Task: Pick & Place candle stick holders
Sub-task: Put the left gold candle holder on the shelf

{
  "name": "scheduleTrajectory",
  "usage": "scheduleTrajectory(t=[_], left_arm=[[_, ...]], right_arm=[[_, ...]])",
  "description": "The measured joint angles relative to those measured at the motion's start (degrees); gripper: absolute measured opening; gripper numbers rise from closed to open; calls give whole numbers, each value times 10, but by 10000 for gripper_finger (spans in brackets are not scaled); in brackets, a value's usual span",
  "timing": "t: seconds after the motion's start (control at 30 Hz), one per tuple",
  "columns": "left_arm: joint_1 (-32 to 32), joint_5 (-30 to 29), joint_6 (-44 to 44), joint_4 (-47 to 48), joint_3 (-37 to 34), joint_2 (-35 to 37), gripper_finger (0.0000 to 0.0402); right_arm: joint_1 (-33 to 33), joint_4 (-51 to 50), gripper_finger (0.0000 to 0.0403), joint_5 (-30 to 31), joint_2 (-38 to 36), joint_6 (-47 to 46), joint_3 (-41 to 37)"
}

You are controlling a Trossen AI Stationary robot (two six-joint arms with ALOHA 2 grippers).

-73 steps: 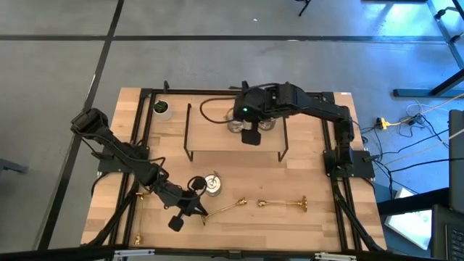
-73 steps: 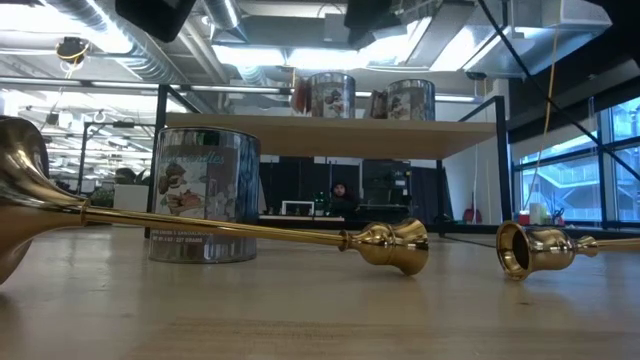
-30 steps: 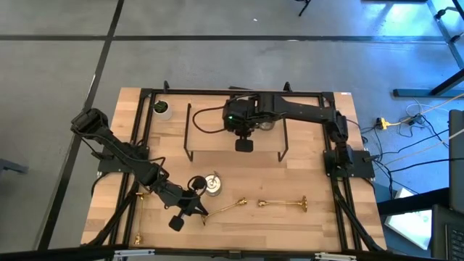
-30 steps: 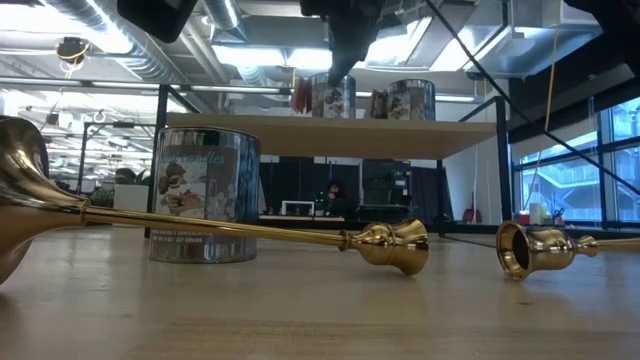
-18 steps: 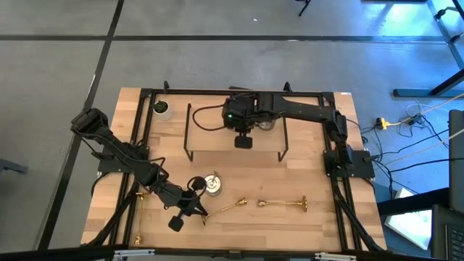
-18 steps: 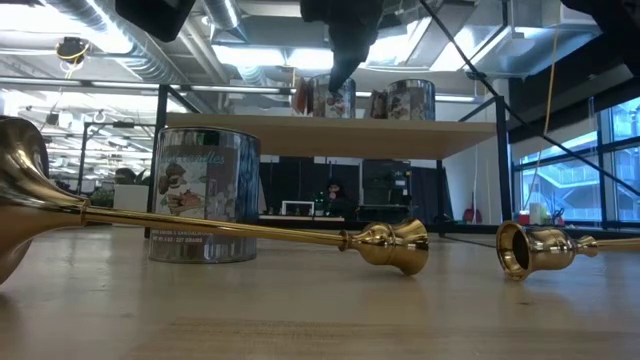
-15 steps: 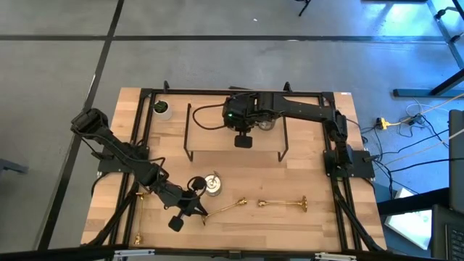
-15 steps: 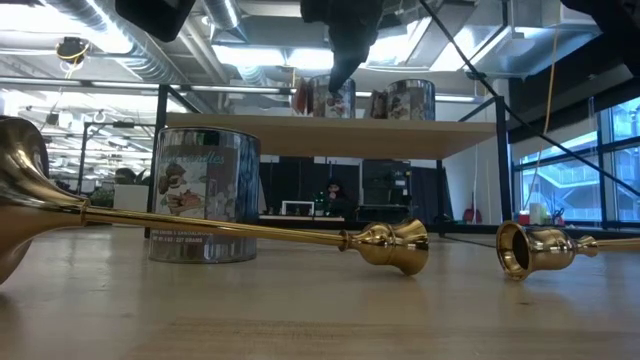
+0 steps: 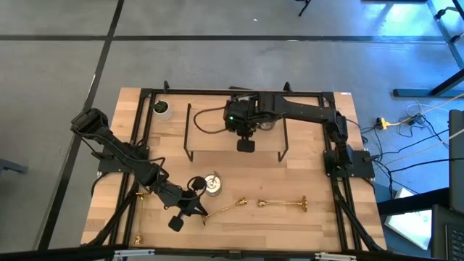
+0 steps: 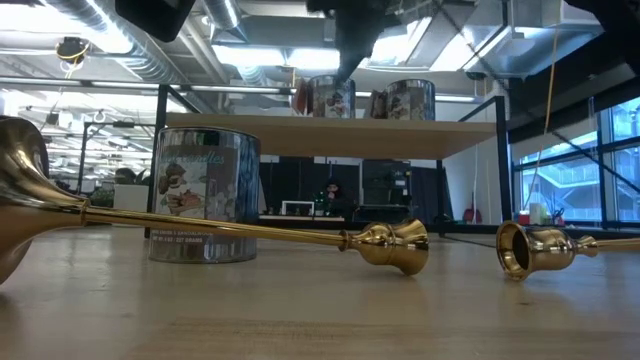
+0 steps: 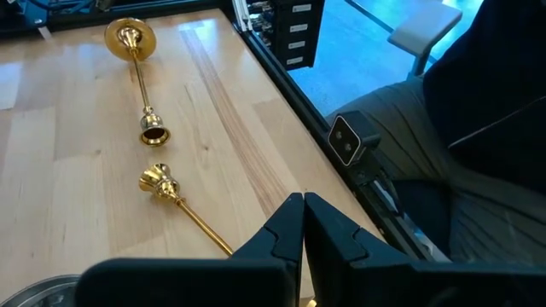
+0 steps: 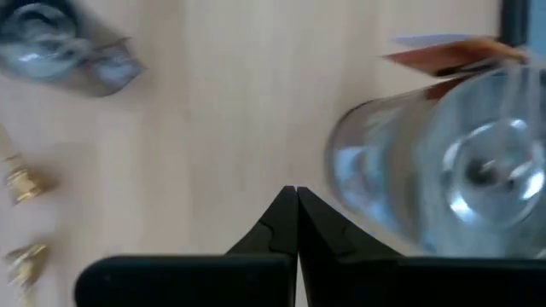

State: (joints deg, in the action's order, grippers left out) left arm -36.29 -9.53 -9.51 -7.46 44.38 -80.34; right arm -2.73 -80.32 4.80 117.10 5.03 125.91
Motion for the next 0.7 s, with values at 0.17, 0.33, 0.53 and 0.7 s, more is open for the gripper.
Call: scheduleTrajectory(t=[0.17, 0.33, 0.53, 0.7], left_arm=[[0, 0, -2, -11, 0, 0, 6], [0, 0, -2, -34, 0, 0, 6], [0, 1, -2, -69, 0, 0, 6], [0, 5, -3, -87, 0, 0, 6]], right_arm=[[53, -58, 2, 14, -1, -33, 54], [129, -62, 2, 11, -2, -63, 87], [248, -55, 2, 127, -2, -106, 85], [343, -57, 2, 231, -2, -169, 72]])
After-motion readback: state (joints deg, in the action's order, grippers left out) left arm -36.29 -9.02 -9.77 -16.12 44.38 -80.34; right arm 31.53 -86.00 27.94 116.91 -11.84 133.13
